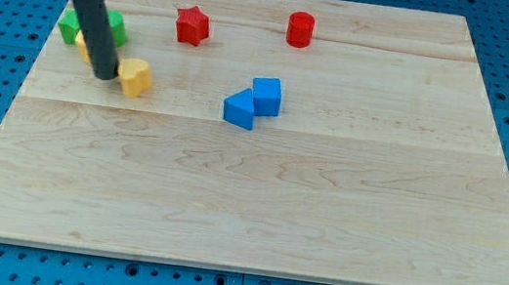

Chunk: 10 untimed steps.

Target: Touch the group of blocks

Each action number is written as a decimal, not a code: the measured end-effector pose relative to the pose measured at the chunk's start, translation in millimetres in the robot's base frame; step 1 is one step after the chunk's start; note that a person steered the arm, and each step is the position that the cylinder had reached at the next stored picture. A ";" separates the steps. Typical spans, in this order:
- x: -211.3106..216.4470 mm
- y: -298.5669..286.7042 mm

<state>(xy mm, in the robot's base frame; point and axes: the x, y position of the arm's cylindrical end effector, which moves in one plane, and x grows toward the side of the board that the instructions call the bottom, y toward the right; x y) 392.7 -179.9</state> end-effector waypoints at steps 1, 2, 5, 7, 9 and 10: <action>4.8 19.2; 16.5 4.9; -28.2 -124.3; -109.7 -122.4; -109.3 -82.1; -109.4 -59.6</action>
<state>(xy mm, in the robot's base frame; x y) 283.4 -239.6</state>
